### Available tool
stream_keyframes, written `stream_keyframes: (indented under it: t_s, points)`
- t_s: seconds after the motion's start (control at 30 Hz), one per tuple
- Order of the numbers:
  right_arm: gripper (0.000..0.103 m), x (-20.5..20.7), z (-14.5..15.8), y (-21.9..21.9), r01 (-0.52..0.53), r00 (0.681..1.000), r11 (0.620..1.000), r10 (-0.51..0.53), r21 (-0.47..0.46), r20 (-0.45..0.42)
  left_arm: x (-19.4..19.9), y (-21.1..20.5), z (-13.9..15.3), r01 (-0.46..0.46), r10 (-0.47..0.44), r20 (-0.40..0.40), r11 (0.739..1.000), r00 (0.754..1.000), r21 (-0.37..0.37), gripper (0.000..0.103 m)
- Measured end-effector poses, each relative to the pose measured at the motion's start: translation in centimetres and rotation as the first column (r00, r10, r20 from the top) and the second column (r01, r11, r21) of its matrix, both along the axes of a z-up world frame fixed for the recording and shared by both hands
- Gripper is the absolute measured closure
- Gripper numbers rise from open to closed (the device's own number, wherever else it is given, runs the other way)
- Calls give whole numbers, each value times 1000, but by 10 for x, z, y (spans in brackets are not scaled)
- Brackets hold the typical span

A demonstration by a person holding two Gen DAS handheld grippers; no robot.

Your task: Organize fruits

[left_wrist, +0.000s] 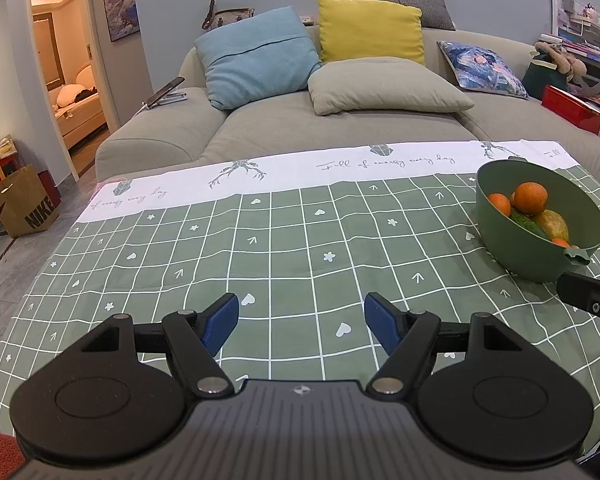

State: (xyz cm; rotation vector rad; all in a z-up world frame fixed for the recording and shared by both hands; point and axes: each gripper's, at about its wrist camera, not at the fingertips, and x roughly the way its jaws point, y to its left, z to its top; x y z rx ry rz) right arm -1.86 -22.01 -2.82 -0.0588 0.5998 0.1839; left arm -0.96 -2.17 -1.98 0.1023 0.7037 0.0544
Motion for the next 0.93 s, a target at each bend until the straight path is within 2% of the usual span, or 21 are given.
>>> stream_keyframes:
  t_s: [0.93]
  points:
    - [17,3,-5,2,-7,1000,1000,8,4,-21,-1,2,3,8,-8,9,1000,1000,-15,19]
